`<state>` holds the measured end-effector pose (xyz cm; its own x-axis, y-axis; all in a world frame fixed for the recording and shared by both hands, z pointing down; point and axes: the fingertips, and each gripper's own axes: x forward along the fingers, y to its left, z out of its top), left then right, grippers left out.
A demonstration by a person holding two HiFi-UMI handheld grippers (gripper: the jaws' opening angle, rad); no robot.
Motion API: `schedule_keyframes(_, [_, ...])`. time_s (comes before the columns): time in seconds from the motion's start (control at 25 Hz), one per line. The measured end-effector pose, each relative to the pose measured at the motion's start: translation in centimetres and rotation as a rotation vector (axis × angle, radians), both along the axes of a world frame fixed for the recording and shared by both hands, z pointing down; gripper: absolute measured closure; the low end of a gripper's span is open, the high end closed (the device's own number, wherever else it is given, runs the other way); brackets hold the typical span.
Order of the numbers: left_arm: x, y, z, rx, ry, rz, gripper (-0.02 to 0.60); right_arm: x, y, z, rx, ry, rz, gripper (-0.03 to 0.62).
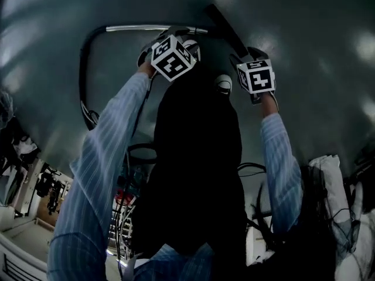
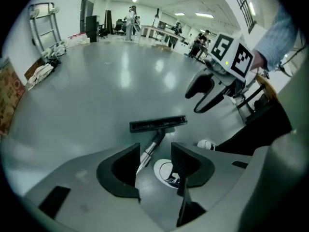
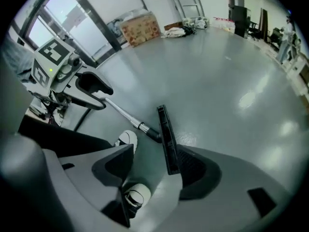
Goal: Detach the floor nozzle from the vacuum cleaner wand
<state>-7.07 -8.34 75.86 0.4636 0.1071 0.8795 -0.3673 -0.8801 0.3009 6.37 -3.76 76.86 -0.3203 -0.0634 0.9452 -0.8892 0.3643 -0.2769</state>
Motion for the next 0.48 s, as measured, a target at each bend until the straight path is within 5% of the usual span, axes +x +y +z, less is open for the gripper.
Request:
schedule_keyframes(0.28, [-0.3, 1.1, 11.8, 0.055, -0.126, 0.164, 0.403, 1.7, 0.8, 11.2, -0.031, 0.134, -0.205, 0.327])
schedule_keyframes(0.48, [0.4, 2.5, 16.3, 0.108, -0.195, 0.329, 0.405, 2.3, 1.5, 14.2, -0.040, 0.167, -0.234, 0.327])
